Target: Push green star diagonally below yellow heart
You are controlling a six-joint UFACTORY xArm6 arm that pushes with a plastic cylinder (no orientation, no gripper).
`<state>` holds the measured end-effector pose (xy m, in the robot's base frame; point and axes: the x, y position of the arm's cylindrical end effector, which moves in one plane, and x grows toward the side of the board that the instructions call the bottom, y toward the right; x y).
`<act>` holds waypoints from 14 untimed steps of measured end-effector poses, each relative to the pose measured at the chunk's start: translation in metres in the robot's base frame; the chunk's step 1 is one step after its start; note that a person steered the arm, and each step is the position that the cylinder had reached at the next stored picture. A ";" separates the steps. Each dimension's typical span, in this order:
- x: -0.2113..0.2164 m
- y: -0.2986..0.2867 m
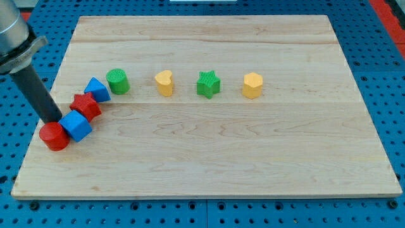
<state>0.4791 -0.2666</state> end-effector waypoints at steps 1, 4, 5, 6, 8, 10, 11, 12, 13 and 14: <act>-0.012 -0.008; -0.140 -0.022; -0.175 -0.010; -0.176 0.067; -0.167 0.180; -0.126 0.274; -0.124 0.295; -0.110 0.297; -0.106 0.298; -0.090 0.298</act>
<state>0.3888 0.0316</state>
